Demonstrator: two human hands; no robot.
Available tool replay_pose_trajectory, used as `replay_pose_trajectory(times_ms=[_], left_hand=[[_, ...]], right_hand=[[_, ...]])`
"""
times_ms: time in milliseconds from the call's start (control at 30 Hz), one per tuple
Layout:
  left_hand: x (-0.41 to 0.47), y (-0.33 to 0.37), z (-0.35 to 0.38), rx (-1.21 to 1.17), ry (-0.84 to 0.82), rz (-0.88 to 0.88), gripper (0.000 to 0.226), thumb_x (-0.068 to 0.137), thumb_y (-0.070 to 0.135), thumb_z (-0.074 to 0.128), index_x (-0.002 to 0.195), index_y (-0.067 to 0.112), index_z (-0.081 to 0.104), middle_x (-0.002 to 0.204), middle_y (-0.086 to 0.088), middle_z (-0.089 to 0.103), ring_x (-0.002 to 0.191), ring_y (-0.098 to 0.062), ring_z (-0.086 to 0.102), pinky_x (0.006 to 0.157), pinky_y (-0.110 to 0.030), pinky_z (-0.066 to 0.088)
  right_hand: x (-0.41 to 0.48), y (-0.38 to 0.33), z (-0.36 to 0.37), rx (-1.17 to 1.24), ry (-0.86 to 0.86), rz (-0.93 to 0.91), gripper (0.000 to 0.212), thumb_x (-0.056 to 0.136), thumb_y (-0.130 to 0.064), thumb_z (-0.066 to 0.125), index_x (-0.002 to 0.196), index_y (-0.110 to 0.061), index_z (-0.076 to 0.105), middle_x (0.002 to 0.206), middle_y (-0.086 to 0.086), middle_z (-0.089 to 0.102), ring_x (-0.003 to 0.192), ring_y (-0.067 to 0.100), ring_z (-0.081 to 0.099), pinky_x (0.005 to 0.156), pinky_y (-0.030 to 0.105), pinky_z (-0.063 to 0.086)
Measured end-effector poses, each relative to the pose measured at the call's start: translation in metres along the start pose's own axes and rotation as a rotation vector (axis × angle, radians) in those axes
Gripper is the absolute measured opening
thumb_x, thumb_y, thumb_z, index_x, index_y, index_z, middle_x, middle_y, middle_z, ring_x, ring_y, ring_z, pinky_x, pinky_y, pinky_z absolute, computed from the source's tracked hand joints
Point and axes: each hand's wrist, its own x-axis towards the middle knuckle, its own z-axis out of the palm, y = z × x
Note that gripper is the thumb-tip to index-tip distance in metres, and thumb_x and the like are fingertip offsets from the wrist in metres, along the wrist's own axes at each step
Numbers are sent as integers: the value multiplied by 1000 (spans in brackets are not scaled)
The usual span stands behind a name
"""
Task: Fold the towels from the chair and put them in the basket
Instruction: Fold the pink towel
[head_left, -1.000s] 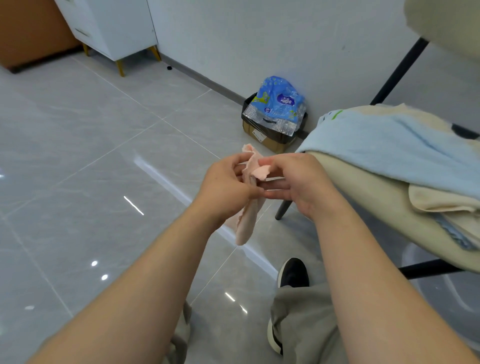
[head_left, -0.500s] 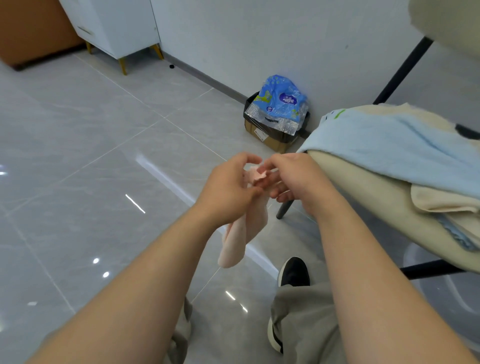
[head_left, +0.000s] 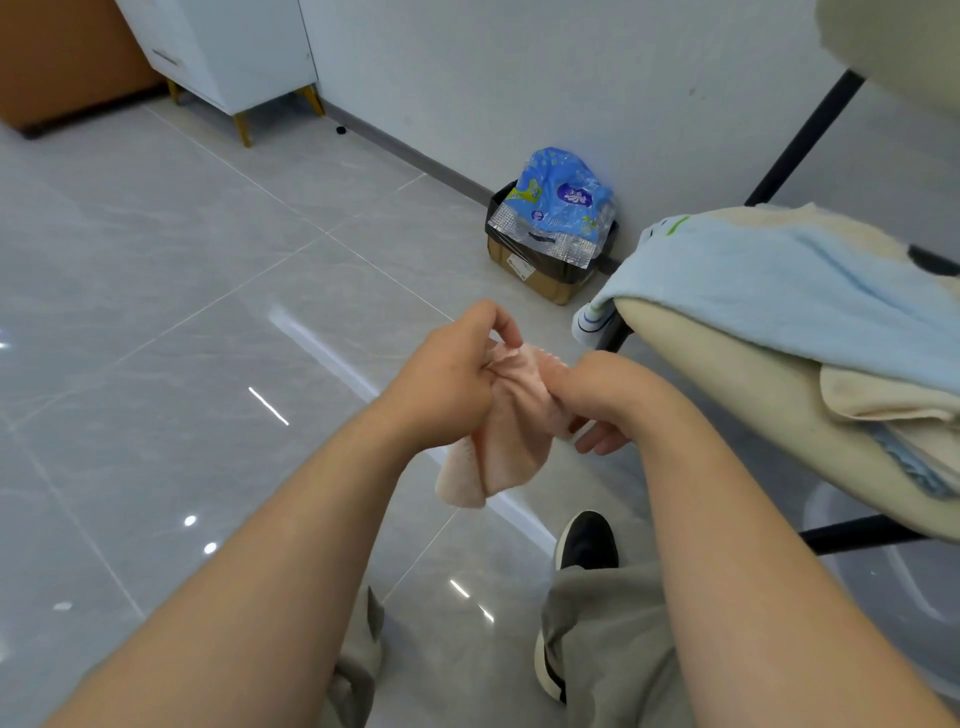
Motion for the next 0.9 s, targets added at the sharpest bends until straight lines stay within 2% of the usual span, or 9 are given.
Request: replay_pose_trajectory(times_ms=[100, 300, 433, 500, 600, 667, 733, 800, 900], left_hand=[[0, -1, 0, 16, -11, 15, 39, 85, -5, 45, 101, 29, 51, 92, 2, 64, 74, -11, 56, 62, -27, 43], [1, 0, -4, 13, 3, 66, 37, 86, -5, 48, 106, 26, 50, 85, 9, 61, 67, 4, 53, 55, -13, 37], [2, -6, -10, 47, 66, 34, 35, 90, -1, 50, 115, 25, 48, 103, 5, 65, 89, -4, 59, 68, -11, 42], [1, -10, -13, 110, 94, 25, 34, 91, 0, 49, 116, 22, 46, 103, 2, 62, 92, -13, 58, 70, -15, 44], [1, -16, -17, 200, 120, -1, 39, 86, -3, 46, 116, 21, 44, 97, -5, 61, 87, -23, 58, 70, -37, 50], [0, -17, -18, 218, 132, -31, 40, 85, -1, 47, 119, 20, 45, 96, -7, 62, 88, -26, 58, 76, -46, 52], [0, -15, -18, 211, 146, -58, 41, 86, 1, 48, 122, 19, 46, 99, -9, 63, 90, -27, 59, 79, -47, 52], [1, -14, -18, 182, 158, -91, 38, 87, 2, 48, 122, 19, 49, 100, -8, 65, 90, -25, 61, 77, -44, 54], [4, -15, -16, 135, 172, -158, 34, 83, 1, 48, 106, 22, 58, 97, -3, 67, 83, -19, 64, 62, -33, 53]], right_hand=[[-1, -1, -1, -112, -14, 20, 25, 97, -20, 51, 107, -2, 65, 103, 14, 73, 89, 31, 75, 84, 45, 60], [-1, 3, 0, -287, -4, 76, 24, 93, -8, 54, 114, 0, 60, 110, 16, 69, 92, 29, 75, 84, 42, 60], [4, 6, 0, -323, 1, 65, 25, 91, -4, 55, 114, -1, 65, 97, 13, 75, 84, 23, 76, 83, 40, 61], [8, 5, -5, -362, 97, 4, 23, 87, -4, 62, 109, -4, 70, 95, 12, 76, 86, 27, 74, 82, 40, 61], [13, 4, -11, -285, 288, -54, 22, 84, -10, 61, 104, -8, 68, 88, 10, 68, 72, 27, 64, 66, 33, 55], [16, 7, -14, -96, 485, -103, 28, 79, -18, 52, 100, -14, 71, 91, 9, 68, 73, 28, 60, 65, 30, 49], [16, 6, -15, 62, 603, -149, 41, 69, -22, 45, 99, -15, 73, 96, 9, 71, 78, 28, 61, 69, 29, 48], [11, 4, -16, 191, 636, -164, 47, 63, -22, 41, 95, -20, 76, 88, 9, 73, 79, 30, 68, 74, 33, 57], [1, 1, -18, 249, 647, -173, 49, 60, -23, 38, 90, -25, 77, 83, 9, 73, 78, 32, 70, 78, 40, 60]])
